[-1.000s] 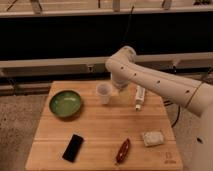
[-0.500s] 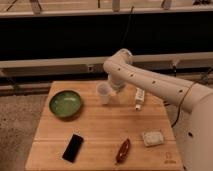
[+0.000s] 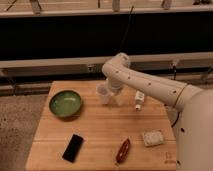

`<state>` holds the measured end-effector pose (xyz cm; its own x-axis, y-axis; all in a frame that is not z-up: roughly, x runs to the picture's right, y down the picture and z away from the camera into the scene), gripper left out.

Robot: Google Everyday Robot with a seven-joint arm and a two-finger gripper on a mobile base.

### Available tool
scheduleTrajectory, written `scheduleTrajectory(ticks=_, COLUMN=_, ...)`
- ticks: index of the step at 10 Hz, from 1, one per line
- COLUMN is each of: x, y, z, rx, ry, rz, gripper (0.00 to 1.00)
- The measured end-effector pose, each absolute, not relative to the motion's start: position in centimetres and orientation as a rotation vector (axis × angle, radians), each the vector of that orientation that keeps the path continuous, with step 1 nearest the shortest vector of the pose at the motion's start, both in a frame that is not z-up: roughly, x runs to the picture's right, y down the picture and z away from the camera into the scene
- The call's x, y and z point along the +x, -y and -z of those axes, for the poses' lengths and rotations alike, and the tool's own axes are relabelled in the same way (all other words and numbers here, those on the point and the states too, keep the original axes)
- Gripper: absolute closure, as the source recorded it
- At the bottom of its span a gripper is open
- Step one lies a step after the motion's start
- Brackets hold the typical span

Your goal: Pick up the ceramic cup

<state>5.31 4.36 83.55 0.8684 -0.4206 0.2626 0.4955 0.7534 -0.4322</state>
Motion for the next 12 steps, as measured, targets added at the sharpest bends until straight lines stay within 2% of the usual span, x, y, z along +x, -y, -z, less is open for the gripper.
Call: scheduleTrajectory(ticks=12, x=4.1, y=-5.0, z=-85.2, rx=-0.527, ry=0.197, rz=0.534, gripper=0.2)
